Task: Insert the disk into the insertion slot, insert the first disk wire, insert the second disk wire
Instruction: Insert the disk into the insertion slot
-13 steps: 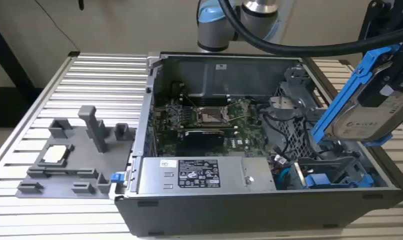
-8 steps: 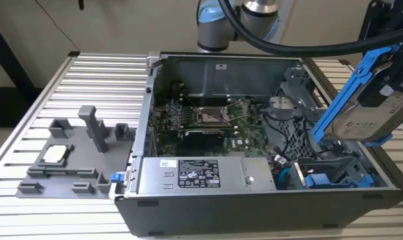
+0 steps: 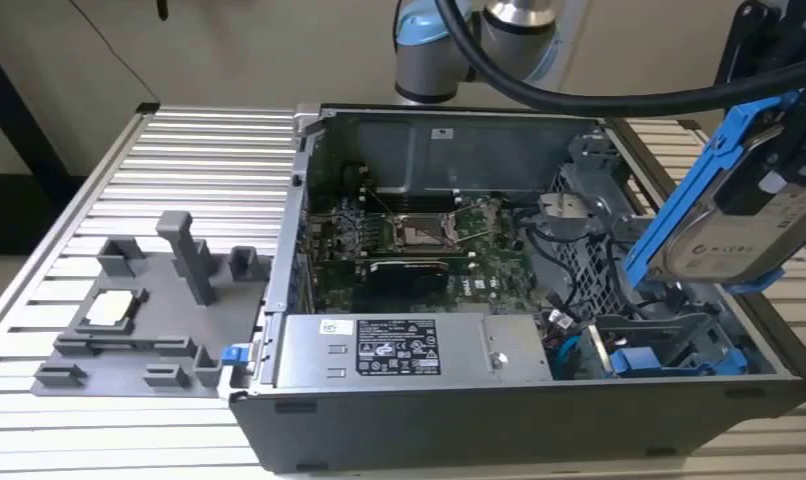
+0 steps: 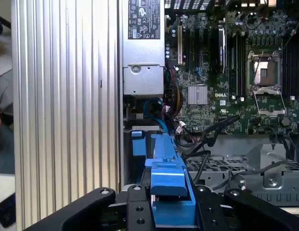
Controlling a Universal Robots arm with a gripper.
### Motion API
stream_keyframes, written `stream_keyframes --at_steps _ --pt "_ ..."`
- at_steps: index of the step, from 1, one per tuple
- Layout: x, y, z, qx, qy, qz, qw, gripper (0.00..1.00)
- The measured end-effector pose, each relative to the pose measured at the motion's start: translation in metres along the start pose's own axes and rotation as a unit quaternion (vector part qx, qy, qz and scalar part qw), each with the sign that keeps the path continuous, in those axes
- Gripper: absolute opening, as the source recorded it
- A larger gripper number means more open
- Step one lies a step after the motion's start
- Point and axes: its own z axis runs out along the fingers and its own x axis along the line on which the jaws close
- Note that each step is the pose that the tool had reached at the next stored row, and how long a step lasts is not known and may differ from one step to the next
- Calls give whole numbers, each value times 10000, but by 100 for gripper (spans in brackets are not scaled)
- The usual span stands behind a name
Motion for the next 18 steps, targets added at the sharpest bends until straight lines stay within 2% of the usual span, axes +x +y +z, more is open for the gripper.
stream_keyframes --at_steps 5,18 --pt "0 -1 28 4 3 -87 10000 33" --pt "25 -7 161 10 4 -101 9999 33"
